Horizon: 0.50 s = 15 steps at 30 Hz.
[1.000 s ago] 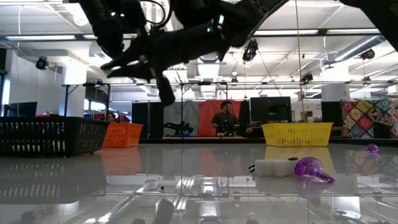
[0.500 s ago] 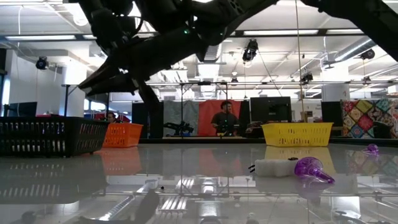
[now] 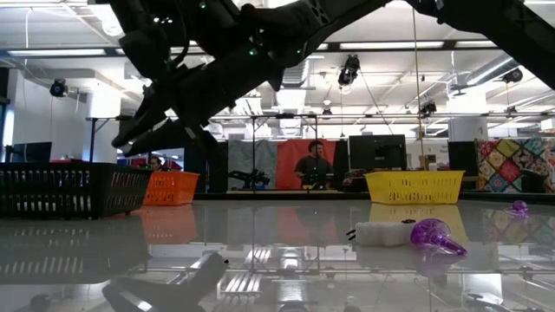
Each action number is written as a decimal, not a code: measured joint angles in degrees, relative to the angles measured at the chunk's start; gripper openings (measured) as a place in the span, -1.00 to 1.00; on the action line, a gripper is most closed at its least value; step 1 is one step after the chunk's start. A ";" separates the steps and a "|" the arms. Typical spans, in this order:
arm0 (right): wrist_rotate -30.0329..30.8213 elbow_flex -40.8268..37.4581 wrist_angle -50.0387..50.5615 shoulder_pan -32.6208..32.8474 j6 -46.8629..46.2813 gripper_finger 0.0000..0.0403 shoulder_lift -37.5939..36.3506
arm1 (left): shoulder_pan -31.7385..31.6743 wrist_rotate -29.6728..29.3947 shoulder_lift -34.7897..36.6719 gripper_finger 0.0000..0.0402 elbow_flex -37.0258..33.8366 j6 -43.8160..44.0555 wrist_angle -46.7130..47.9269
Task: Sort Halloween decoration
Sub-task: Put the white skeleton toy into the black bin, then put the violet witch hat into the yellow bin
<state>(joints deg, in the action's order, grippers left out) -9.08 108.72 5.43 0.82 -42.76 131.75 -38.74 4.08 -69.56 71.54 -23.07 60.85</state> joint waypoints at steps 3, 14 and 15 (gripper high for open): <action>0.00 0.76 0.25 0.00 -0.62 -0.60 0.32 | 0.00 -0.01 0.00 -0.40 -0.01 0.00 0.09; 0.07 6.91 10.10 -0.47 1.86 -0.42 0.21 | 0.00 -0.02 0.00 -0.40 -0.01 -0.02 2.35; 0.05 8.18 13.50 -0.61 2.61 -0.42 0.21 | 0.00 -0.01 0.00 -0.40 -0.01 -0.03 3.38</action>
<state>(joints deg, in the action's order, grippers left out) -9.03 116.90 18.93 0.21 -40.14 131.96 -38.74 4.06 -69.56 71.53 -23.10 64.23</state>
